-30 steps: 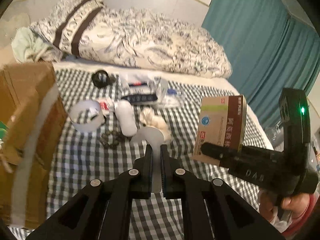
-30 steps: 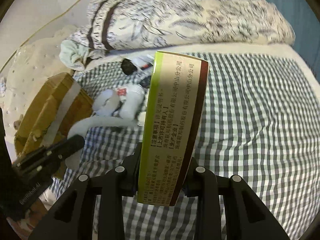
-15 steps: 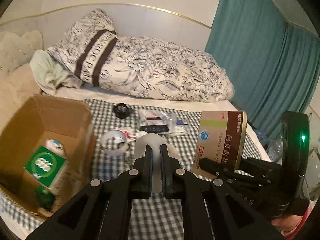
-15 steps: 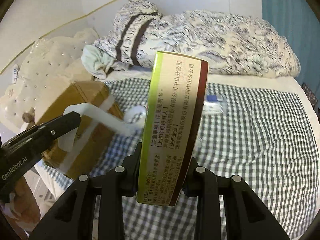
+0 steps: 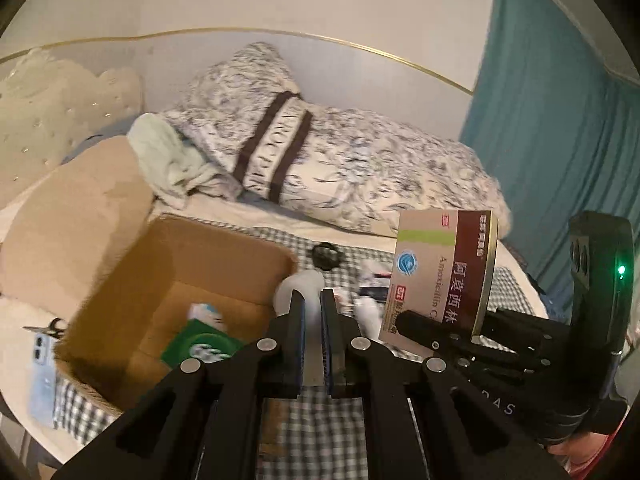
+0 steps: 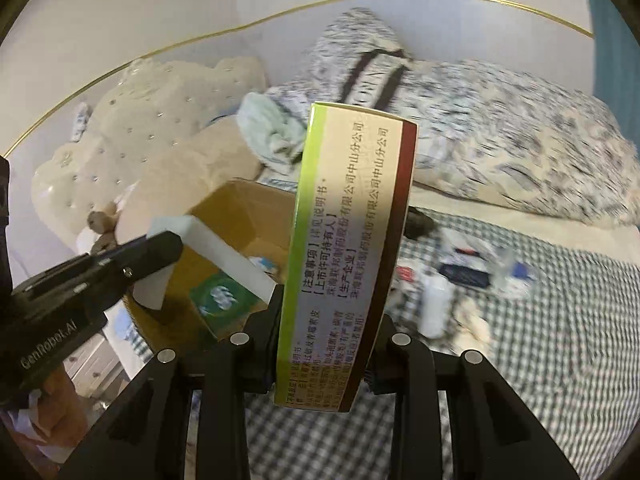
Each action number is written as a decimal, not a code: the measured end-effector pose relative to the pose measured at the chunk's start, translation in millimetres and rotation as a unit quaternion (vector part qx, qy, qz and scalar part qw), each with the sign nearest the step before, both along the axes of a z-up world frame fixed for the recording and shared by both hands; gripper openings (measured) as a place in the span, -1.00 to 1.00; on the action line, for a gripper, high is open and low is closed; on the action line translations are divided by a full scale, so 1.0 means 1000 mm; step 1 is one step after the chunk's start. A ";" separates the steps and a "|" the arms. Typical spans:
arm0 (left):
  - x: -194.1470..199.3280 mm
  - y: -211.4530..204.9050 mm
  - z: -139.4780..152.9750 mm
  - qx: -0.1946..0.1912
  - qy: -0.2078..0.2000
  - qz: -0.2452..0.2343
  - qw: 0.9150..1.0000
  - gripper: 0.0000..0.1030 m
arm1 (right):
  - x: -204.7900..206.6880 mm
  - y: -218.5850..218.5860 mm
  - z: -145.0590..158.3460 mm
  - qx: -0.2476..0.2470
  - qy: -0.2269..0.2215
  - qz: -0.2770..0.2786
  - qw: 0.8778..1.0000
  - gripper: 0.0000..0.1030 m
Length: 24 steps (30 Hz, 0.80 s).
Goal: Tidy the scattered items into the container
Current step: 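Carry amoxicillin box and white tube into the cardboard box and release both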
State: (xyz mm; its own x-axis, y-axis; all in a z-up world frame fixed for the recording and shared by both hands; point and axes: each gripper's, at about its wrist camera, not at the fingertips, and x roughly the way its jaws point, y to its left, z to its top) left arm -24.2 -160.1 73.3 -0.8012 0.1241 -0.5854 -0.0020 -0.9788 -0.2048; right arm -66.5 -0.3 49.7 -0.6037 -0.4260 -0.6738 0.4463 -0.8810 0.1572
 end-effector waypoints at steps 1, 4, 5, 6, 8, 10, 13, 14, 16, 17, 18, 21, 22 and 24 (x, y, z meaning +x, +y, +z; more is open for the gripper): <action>-0.001 -0.006 -0.002 -0.003 -0.002 0.006 1.000 -0.88 | -0.004 -0.010 0.000 -0.001 -0.001 0.008 1.000 -0.40; -0.005 -0.029 -0.009 0.000 -0.010 0.026 1.000 -0.88 | -0.017 -0.036 -0.002 -0.007 -0.006 0.026 1.000 -0.40; -0.007 -0.036 -0.012 0.004 -0.012 0.033 0.999 -0.88 | -0.022 -0.045 -0.003 -0.007 -0.009 0.033 0.999 -0.40; -0.009 -0.041 -0.015 0.005 -0.015 0.039 0.999 -0.88 | -0.027 -0.055 -0.005 -0.007 -0.012 0.039 0.999 -0.40; -0.012 -0.052 -0.020 0.005 -0.020 0.051 0.999 -0.88 | -0.038 -0.068 -0.010 -0.004 -0.016 0.046 0.999 -0.40; -0.016 -0.063 -0.029 0.008 -0.029 0.059 0.998 -0.88 | -0.048 -0.080 -0.017 -0.002 -0.022 0.052 0.998 -0.40; -0.021 -0.072 -0.042 0.000 -0.043 0.068 0.997 -0.86 | -0.060 -0.094 -0.029 0.000 -0.034 0.057 0.998 -0.40; -0.024 -0.073 -0.048 -0.004 -0.049 0.072 0.996 -0.86 | -0.063 -0.098 -0.032 0.003 -0.036 0.056 0.998 -0.40; -0.028 -0.076 -0.058 -0.007 -0.060 0.076 0.995 -0.85 | -0.068 -0.107 -0.040 0.012 -0.040 0.057 0.998 -0.40; -0.030 -0.078 -0.062 -0.005 -0.065 0.076 0.995 -0.83 | -0.070 -0.110 -0.043 0.016 -0.040 0.056 0.997 -0.40; -0.031 -0.080 -0.066 -0.002 -0.069 0.076 0.995 -0.83 | -0.071 -0.112 -0.045 0.018 -0.042 0.056 0.997 -0.39; -0.033 -0.081 -0.073 -0.006 -0.075 0.082 0.994 -0.67 | -0.075 -0.114 -0.050 0.023 -0.047 0.054 0.997 -0.34; -0.033 -0.081 -0.074 -0.009 -0.077 0.086 0.993 -0.52 | -0.076 -0.115 -0.051 0.027 -0.047 0.051 0.997 -0.34; -0.034 -0.082 -0.078 -0.015 -0.089 0.104 0.990 -0.06 | -0.076 -0.114 -0.051 0.030 -0.041 0.045 0.998 0.17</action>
